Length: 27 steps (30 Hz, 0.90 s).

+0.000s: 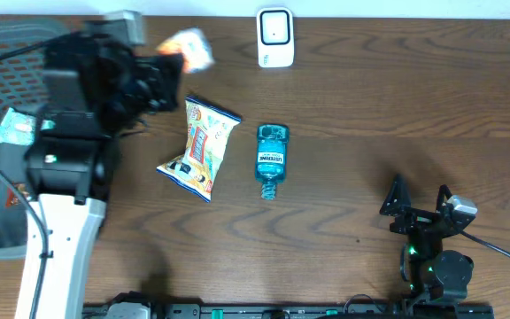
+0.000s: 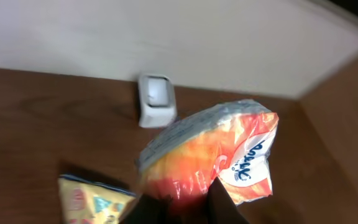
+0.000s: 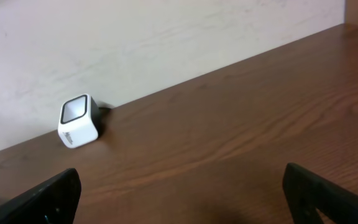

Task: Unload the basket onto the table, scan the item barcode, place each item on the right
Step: 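Carry the orange packet right and lower it beside the bottle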

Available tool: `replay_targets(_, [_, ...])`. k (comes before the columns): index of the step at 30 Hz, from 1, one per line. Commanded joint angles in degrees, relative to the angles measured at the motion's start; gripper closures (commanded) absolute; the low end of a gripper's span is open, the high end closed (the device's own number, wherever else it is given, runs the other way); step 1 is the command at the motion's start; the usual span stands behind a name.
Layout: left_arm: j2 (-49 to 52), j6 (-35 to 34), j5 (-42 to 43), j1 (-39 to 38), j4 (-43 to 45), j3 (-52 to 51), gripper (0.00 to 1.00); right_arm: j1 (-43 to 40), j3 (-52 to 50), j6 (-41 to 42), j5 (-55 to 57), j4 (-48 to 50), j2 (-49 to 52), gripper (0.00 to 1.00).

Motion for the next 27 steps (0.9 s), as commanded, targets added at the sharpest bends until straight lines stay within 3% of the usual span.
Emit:
replay_targets(1, [1.73, 4.28, 0.26, -4.04, -0.35, 0.46, 0.93, 0.44, -0.04, 0.15, 0.31, -0.22, -0.26, 0.01])
replay_targets(6, [5.75, 4.28, -3.13, -8.85, -0.98, 0.46, 0.93, 0.44, -0.04, 0.15, 0.31, -0.22, -0.26, 0.01])
replay_targets(27, [31.15, 4.28, -3.13, -20.33, -1.14, 0.46, 0.93, 0.44, -0.04, 0.15, 0.31, -0.22, -0.26, 0.01])
